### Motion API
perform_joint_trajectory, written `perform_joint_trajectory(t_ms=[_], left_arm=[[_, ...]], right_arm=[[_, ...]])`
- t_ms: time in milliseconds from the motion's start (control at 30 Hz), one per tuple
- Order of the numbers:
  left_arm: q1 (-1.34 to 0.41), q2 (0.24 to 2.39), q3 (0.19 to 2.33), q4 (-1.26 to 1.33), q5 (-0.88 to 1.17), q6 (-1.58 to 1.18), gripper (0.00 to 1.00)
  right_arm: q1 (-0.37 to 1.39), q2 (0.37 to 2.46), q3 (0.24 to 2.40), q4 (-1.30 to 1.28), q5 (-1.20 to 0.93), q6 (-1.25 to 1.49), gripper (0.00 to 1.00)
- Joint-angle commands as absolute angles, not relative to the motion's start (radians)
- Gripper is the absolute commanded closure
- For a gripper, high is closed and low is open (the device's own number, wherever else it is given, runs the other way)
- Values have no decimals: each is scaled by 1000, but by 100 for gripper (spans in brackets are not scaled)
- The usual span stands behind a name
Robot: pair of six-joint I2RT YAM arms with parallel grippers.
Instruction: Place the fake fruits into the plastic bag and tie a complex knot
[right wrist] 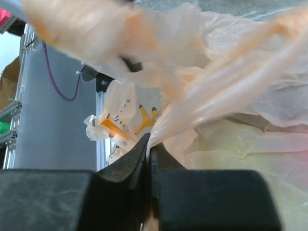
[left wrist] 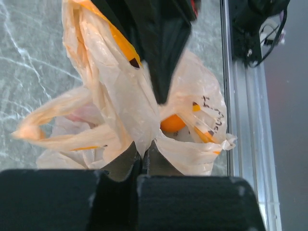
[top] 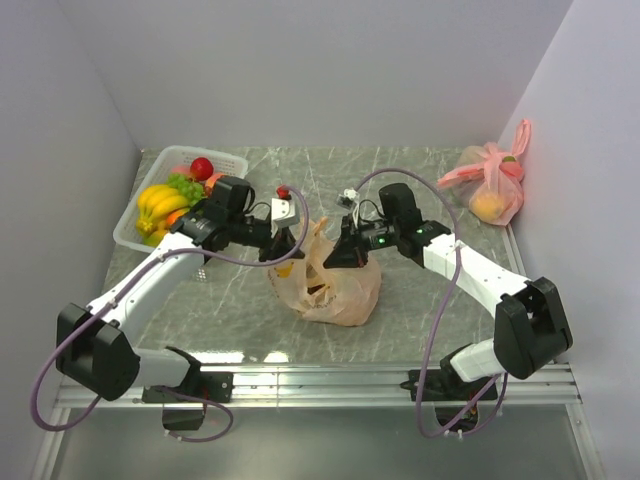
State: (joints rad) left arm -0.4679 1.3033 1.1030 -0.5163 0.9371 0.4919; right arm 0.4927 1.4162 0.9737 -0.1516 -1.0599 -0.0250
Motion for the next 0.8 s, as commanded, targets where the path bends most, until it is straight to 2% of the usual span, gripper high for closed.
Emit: perform_joint_trajectory(t_ms=[0,133,167,267,333,667,733,767], left_arm=[[-465,1322,1157,-385,994,388,99],[-494,1347,1164,-359,1029,405,99],[-500,1353,1158,-344,1026,399,99],[-531,1368,1146,-316,1020,377,99],[-549,1368,1137,-302,1014,377,99],[-588,1403,1137,-331,977,434,99],[-586,1405,1140,-365,965,460,100],[-586,1405,1138,-374,962,491,100]], right_arm=[[520,1391,988,-146,-1091,-43,85],[522,1397,994,-130,-1100,-25,71],[523,1400,996,-114,-1101,-17,64],[525,1407,1003,-101,-1104,-2,52],[525,1410,1012,-95,-1101,34,48],[538,1427,1031,-99,-1121,28,45],[540,1427,1040,-147,-1131,-46,35],[540,1427,1048,-193,-1132,-69,35]])
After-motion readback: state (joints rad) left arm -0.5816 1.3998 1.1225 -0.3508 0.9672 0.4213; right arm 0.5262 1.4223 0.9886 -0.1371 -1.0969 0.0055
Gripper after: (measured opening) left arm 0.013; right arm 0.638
